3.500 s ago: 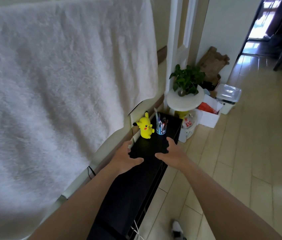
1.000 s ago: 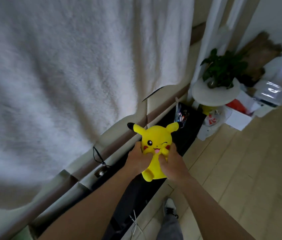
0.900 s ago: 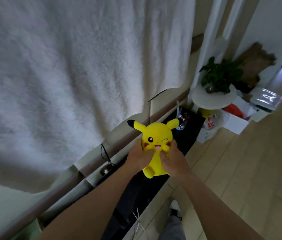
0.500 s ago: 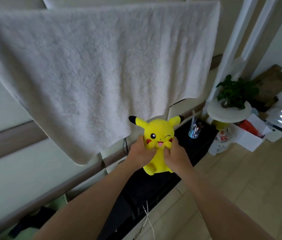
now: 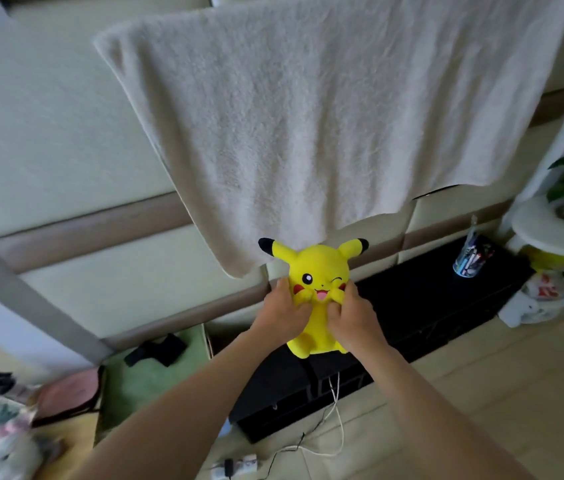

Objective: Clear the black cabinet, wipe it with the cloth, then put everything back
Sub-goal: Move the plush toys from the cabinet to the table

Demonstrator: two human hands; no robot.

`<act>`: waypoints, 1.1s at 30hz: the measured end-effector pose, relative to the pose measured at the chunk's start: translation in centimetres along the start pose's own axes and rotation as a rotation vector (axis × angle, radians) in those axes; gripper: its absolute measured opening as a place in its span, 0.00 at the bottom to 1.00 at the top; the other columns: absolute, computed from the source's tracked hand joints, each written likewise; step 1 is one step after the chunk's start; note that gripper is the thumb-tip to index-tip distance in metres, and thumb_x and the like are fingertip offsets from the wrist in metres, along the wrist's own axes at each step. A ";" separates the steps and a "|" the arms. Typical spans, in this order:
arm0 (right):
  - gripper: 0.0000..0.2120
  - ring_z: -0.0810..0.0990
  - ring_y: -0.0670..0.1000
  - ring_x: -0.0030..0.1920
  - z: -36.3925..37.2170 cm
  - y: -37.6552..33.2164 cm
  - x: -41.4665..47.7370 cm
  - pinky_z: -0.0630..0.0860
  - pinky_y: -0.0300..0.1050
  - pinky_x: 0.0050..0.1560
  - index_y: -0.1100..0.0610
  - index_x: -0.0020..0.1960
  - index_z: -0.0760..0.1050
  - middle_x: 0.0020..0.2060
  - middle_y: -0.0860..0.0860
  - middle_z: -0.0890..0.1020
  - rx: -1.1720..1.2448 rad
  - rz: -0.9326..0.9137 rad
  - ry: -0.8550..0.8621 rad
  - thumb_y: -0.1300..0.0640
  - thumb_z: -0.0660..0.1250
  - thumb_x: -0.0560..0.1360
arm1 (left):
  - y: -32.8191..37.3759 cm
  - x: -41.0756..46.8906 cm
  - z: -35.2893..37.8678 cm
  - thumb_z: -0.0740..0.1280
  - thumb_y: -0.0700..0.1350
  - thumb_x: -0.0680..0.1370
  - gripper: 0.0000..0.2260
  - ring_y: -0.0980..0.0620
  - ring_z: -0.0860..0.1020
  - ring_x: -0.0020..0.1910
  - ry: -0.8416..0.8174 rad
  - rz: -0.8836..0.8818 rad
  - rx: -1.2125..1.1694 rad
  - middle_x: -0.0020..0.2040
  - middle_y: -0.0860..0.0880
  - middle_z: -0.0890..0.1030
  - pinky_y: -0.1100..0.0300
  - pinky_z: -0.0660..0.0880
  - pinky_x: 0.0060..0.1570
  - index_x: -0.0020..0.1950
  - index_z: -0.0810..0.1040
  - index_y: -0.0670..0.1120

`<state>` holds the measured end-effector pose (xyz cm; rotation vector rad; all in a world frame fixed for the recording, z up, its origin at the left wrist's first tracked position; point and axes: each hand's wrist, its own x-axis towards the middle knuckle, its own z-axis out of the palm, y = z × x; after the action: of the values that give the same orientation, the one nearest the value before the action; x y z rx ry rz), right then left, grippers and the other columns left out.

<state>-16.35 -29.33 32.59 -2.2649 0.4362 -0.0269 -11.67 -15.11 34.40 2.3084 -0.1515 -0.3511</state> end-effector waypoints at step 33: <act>0.08 0.79 0.59 0.48 39.7 -26.0 -20.3 0.79 0.58 0.50 0.55 0.57 0.66 0.46 0.53 0.77 -0.162 -0.099 -0.458 0.54 0.61 0.81 | -41.7 -19.0 -28.1 0.65 0.47 0.76 0.11 0.44 0.77 0.48 0.131 -0.398 -0.118 0.48 0.44 0.77 0.51 0.73 0.44 0.54 0.68 0.44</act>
<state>-21.24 21.78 27.44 -2.3551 0.0841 0.4819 -21.42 37.12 26.53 2.2276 0.3891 -0.3937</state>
